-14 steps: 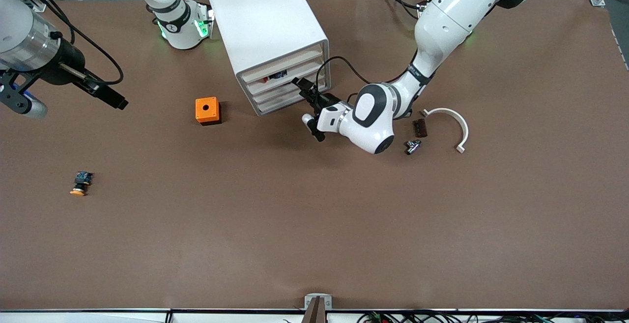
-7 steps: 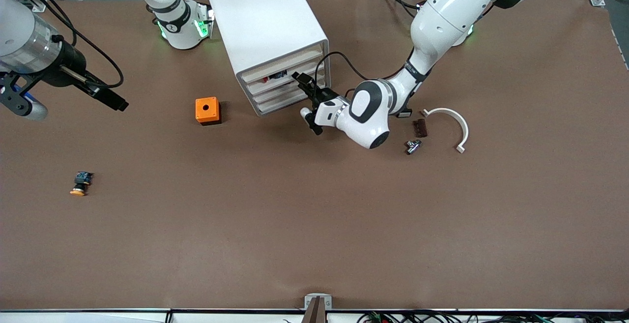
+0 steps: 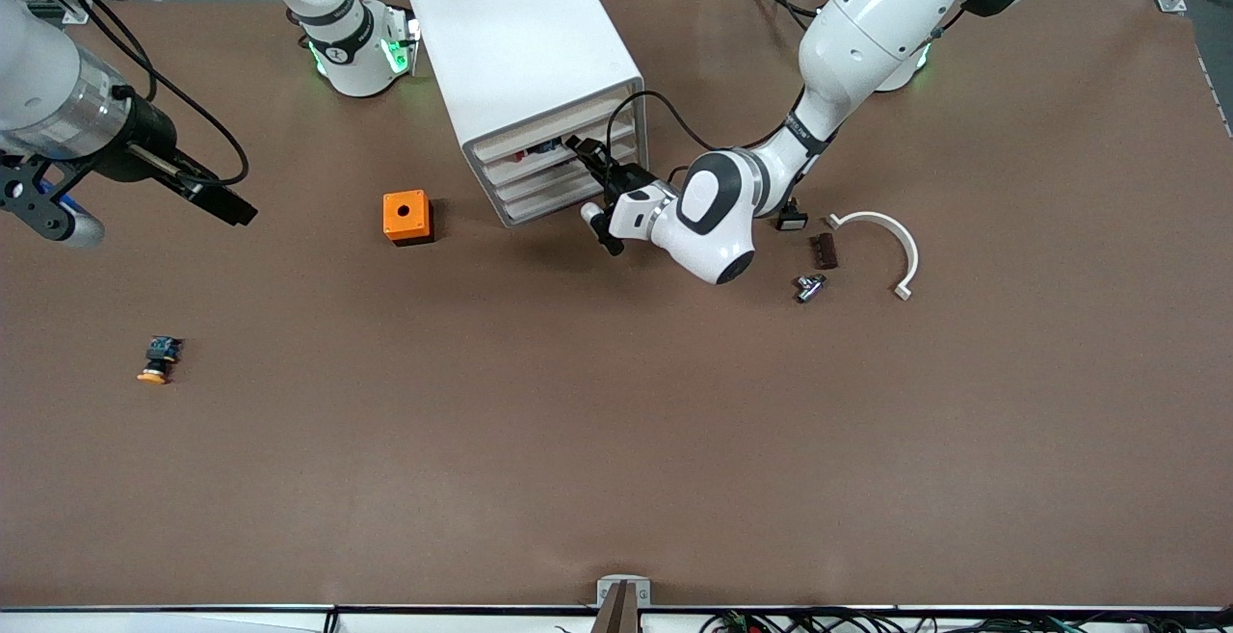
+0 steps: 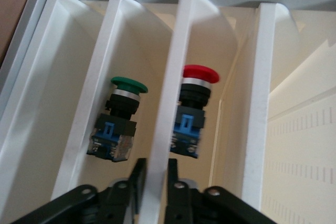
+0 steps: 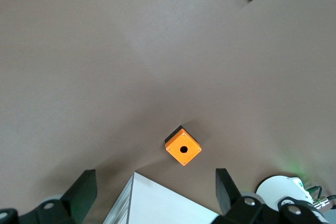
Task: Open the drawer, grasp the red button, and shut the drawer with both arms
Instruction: 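Pull the drawer open with the left gripper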
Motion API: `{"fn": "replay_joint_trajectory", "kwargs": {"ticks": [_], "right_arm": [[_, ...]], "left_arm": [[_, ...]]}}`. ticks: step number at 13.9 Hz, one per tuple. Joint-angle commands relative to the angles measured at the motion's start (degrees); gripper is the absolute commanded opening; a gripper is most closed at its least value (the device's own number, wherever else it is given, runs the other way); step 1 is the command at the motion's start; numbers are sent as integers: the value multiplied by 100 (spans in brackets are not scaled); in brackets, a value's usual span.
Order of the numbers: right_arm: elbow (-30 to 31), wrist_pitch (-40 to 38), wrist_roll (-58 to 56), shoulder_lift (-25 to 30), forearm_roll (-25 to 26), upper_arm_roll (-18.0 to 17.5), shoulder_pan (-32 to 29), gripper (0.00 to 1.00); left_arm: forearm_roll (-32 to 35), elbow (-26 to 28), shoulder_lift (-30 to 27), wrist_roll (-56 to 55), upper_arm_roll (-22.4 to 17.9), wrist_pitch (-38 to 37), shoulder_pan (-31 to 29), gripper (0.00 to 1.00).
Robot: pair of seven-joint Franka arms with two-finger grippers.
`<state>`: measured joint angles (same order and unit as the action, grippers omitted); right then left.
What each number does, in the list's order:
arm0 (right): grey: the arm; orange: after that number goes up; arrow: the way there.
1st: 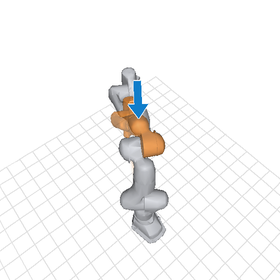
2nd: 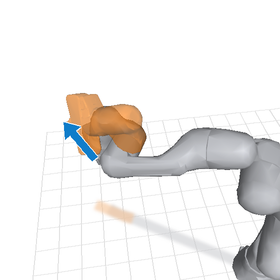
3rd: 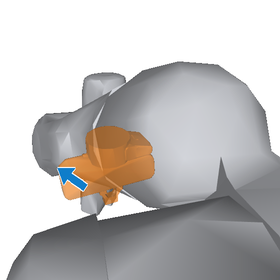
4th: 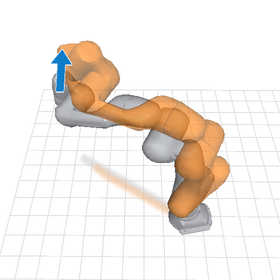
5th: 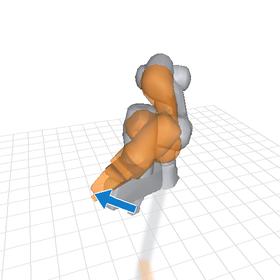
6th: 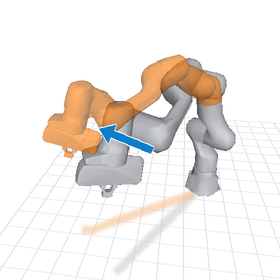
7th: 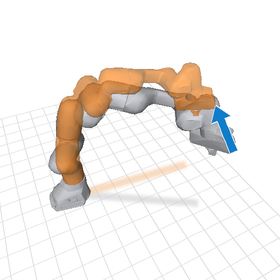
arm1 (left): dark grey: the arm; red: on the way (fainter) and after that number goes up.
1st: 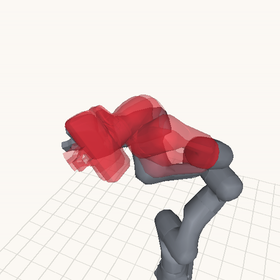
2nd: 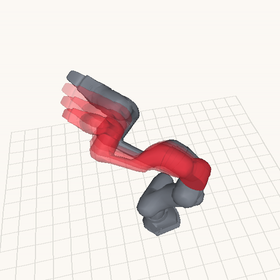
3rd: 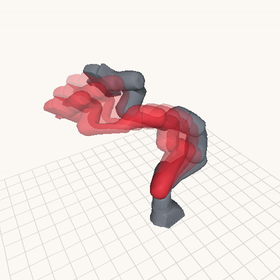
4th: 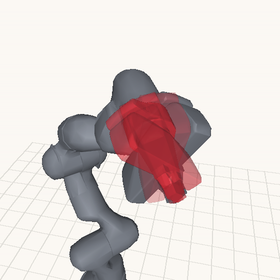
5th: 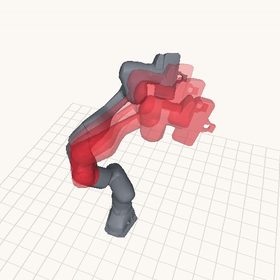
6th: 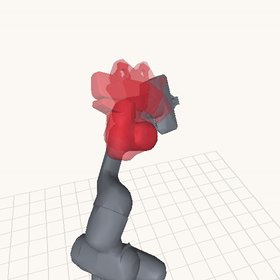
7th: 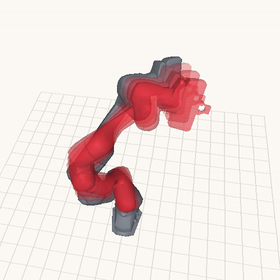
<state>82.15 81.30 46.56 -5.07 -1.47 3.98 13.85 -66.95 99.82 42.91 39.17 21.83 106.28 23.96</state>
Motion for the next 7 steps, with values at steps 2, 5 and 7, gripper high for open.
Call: {"fn": "replay_joint_trajectory", "kwargs": {"ticks": [2, 5, 7], "right_arm": [[-58, -61, 362, -11, -169, 23, 144, 100], [-58, -52, 713, -3, -406, 23, 196, 100], [-58, -9, 1003, -38, -415, 23, 389, 100]], "left_arm": [[-143, -6, -37, -32, -12, -151, -85, 0], [-65, -383, 260, -102, -30, -414, -225, 0], [-38, -603, 437, -111, -48, -555, -304, 0]]}}
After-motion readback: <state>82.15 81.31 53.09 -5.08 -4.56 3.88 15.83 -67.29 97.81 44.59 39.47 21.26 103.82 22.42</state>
